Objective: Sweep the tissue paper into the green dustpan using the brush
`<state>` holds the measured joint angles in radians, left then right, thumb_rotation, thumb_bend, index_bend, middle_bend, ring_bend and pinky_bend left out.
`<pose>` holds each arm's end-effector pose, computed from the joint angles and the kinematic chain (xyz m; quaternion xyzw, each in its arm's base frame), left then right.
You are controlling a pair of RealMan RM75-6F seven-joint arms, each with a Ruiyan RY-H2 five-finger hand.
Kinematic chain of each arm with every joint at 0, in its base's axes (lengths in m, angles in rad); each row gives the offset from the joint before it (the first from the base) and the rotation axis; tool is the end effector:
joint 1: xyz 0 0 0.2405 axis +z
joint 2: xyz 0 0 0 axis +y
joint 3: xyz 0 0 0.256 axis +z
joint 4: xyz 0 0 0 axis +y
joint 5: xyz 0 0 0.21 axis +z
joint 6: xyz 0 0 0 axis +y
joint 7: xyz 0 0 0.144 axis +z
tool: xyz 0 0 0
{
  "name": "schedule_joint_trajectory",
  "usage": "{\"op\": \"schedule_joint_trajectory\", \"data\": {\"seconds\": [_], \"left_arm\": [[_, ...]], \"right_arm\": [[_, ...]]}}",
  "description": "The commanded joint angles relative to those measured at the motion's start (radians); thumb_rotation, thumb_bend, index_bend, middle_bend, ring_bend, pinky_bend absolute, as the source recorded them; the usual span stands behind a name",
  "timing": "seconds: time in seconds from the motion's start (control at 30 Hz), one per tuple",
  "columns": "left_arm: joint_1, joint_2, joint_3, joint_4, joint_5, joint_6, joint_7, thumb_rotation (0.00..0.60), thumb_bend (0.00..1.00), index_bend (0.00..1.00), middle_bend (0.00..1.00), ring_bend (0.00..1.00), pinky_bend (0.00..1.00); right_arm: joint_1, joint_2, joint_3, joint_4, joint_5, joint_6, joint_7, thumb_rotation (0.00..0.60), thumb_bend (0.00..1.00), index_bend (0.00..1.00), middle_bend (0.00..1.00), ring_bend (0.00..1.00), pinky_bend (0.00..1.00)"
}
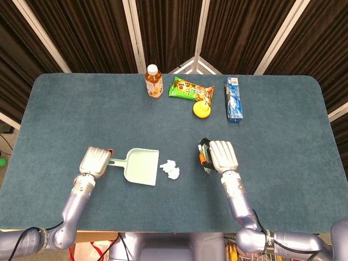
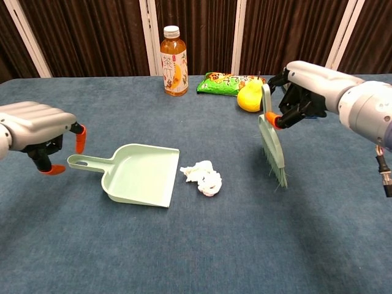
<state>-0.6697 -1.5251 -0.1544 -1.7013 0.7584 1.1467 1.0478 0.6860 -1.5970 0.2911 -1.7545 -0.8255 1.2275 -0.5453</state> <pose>-0.1744 0.3066 -0.0070 -0.7664 -0.3076 -0.1792 0.5347 -0.1170 -0.3197 0.0018 0.6242 -0.4825 0.4089 0.4587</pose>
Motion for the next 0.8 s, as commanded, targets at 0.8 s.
{"op": "schedule_joint_trajectory", "data": {"seconds": [0.8], "left_arm": [[-0.069,-0.140,0.021,0.033,-0.053,0.075,-0.027,0.600,0.53,0.66,0.98,0.96,0.97]], "right_arm": [[0.013,-0.004,-0.010,-0.019,0.002,0.011,-0.013,0.600,0.51,0.79,0.88,0.87,0.90]]}}
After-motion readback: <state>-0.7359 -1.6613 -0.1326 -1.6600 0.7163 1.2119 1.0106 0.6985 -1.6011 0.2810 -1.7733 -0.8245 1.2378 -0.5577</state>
